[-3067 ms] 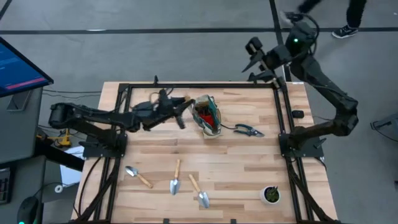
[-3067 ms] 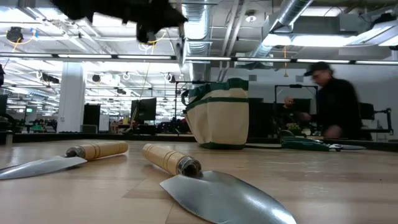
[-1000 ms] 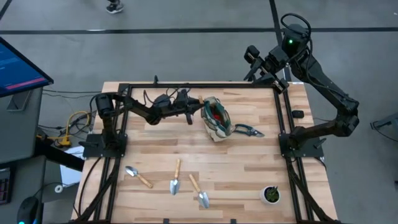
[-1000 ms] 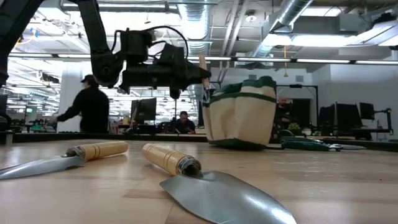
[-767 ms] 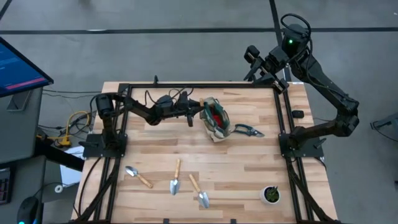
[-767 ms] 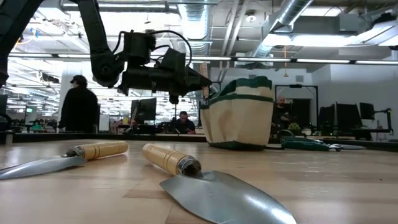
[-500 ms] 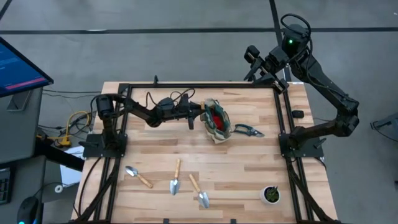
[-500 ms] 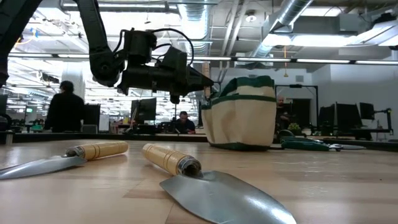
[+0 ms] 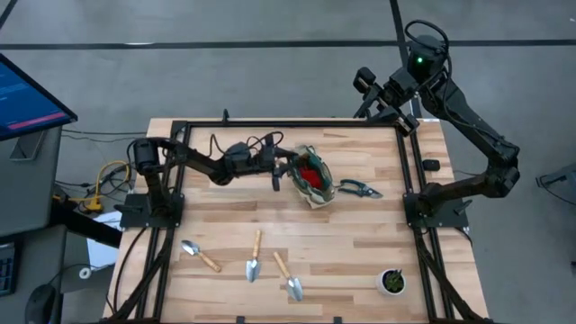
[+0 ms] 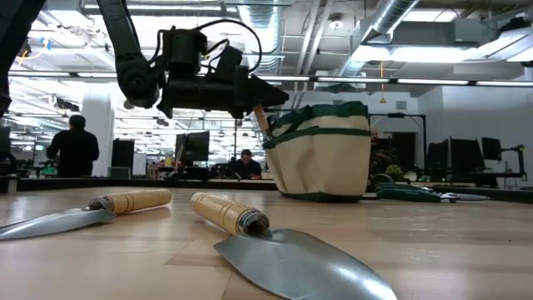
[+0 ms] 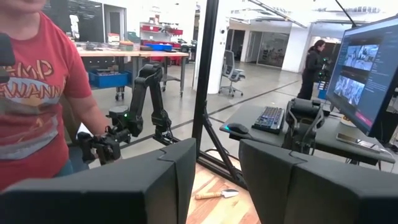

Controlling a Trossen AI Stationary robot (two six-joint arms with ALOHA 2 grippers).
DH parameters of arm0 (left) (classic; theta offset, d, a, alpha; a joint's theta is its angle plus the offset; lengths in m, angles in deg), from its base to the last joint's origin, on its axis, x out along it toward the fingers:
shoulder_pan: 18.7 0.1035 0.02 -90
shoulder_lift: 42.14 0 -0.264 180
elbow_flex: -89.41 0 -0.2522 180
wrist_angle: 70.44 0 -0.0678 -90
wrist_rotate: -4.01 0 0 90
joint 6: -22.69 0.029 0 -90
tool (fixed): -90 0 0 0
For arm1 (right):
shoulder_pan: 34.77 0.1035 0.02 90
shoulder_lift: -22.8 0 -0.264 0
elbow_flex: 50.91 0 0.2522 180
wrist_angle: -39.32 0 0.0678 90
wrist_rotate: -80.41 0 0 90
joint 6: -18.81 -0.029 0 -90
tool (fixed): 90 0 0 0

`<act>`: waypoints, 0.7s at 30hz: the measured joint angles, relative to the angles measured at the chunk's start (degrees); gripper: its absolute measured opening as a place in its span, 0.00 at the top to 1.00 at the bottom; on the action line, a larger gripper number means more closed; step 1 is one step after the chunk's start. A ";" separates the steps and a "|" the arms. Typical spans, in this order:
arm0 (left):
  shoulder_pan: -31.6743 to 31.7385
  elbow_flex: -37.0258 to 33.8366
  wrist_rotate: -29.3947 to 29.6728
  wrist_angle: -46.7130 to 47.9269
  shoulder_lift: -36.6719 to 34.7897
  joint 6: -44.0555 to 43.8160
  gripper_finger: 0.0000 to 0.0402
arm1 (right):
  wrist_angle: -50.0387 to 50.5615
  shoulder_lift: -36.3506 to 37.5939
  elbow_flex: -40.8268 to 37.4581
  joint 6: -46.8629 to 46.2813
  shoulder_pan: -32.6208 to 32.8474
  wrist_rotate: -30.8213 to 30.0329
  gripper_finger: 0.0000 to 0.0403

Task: Pick & Place Garden tools in Gardening bag
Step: Put the trowel into the gardening bag

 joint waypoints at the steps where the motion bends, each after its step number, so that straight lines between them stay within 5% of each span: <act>1: -0.12 0.00 0.06 0.06 0.00 0.04 0.61 | 0.00 0.00 0.00 0.00 0.00 0.00 0.71; 10: -0.18 0.00 5.71 1.14 0.00 -0.14 0.44 | 0.04 0.02 0.00 -0.13 0.04 0.00 0.71; 21: -0.38 -0.04 7.84 2.16 -2.35 -0.42 0.41 | -0.07 0.00 0.00 0.00 0.04 0.00 0.71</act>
